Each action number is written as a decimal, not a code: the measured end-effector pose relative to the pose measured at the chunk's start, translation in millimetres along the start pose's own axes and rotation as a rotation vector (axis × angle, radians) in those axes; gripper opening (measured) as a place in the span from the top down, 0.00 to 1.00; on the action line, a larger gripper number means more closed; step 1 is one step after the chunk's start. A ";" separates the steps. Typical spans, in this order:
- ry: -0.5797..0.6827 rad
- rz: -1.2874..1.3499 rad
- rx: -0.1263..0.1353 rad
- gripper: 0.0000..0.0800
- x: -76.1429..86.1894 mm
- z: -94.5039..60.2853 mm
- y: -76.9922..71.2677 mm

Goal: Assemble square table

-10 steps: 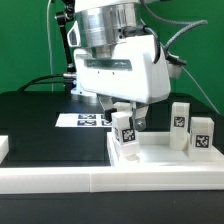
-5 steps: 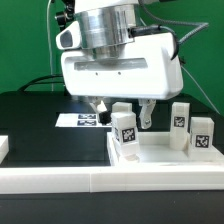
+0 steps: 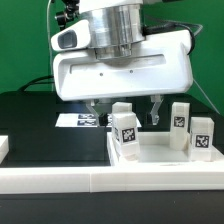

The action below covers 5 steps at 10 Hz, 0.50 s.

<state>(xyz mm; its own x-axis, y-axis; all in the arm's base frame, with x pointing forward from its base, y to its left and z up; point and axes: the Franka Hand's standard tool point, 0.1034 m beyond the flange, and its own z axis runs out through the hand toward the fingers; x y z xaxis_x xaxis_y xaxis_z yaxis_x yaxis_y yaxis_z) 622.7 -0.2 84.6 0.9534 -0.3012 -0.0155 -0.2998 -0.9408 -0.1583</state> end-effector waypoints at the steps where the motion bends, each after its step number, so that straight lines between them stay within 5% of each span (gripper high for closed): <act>1: 0.000 -0.055 0.000 0.19 -0.1 0.1 -0.2; 5: -0.005 -0.328 -0.005 0.19 -0.2 0.1 0.5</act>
Offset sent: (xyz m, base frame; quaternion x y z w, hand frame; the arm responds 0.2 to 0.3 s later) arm -0.0010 0.0014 0.0015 0.0017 0.0030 -0.1945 0.9809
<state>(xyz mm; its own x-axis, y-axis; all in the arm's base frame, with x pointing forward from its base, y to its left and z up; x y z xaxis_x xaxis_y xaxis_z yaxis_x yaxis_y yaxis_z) 622.3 -0.6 84.5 0.9993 0.0192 0.0311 0.0237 -0.9882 -0.1511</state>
